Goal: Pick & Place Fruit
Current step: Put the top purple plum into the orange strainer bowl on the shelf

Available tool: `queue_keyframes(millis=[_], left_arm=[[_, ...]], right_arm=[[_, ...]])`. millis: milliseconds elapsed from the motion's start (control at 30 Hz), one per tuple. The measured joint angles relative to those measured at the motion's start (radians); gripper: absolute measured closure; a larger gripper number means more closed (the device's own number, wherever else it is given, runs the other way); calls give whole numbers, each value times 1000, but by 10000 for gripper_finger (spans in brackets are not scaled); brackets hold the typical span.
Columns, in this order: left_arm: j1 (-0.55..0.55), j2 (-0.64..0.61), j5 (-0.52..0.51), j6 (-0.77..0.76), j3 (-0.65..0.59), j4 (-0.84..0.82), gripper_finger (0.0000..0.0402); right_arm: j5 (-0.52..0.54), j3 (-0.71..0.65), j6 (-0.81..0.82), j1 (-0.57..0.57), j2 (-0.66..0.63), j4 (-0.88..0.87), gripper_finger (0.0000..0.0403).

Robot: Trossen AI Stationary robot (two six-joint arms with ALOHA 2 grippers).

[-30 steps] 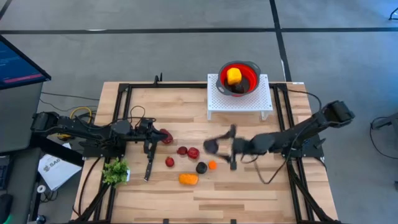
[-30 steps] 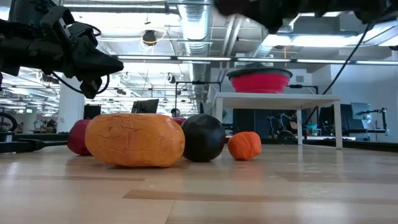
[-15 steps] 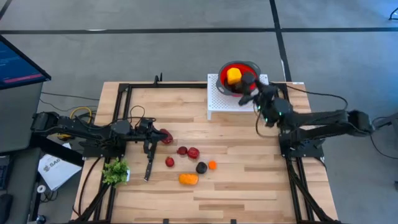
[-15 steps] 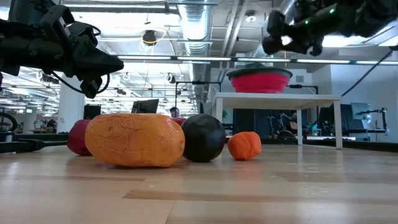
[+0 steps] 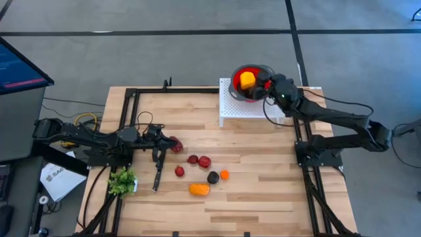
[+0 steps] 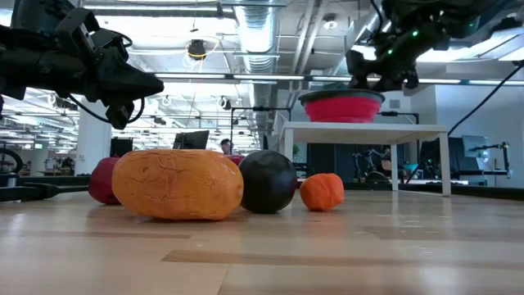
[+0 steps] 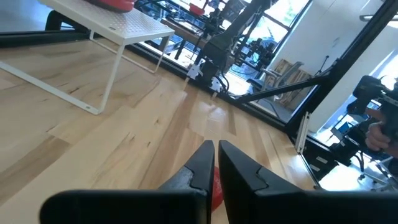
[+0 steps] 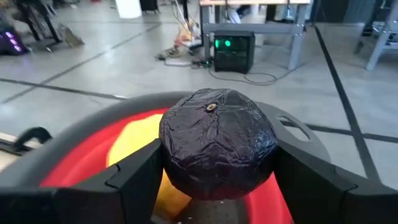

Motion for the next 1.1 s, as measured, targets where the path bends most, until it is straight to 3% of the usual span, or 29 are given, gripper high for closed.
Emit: queue_keyframes(millis=[300,967,1100], left_arm=[[0,0,0,0,0,0,384],[0,0,-1,0,0,2,384],[0,0,-1,0,0,2,384]], right_arm=[[-2,9,0,-31,59,-28,127],[-3,9,-12,-31,57,-47,126],[-4,9,-25,-31,57,-47,108]])
